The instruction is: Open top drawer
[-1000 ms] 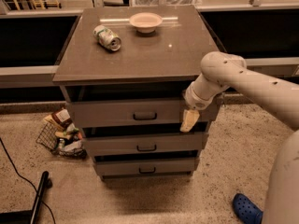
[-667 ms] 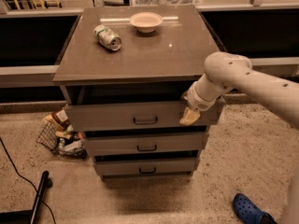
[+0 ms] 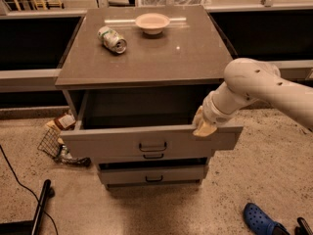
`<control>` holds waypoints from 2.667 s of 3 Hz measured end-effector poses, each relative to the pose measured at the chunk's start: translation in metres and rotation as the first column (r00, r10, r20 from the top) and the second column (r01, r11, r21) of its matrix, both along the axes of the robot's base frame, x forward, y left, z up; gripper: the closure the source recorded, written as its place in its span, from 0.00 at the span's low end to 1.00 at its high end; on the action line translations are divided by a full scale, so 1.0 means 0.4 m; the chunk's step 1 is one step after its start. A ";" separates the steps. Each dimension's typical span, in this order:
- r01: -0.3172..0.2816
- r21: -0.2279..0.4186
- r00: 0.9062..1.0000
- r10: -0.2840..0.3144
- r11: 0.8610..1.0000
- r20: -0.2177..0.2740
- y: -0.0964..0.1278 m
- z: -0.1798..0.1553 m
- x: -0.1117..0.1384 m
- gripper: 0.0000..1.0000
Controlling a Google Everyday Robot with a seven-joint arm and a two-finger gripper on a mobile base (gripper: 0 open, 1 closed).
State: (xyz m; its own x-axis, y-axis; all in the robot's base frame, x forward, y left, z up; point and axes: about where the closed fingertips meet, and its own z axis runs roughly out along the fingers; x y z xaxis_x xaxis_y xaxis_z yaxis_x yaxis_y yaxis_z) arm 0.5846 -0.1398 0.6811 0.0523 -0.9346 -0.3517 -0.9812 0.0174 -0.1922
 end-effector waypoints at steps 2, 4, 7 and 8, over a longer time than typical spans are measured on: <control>-0.045 0.011 0.999 0.045 0.999 -0.010 0.014 0.009 -0.041 0.86; -0.045 0.011 0.999 0.045 0.999 -0.010 0.014 0.009 -0.041 0.40; -0.162 0.008 0.978 0.162 0.987 -0.129 0.077 -0.054 -0.099 0.00; -0.195 -0.011 0.966 0.190 0.981 -0.178 0.089 -0.066 -0.142 0.19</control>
Offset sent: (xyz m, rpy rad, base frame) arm -0.0129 0.0042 0.0028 0.0085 0.0084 0.0345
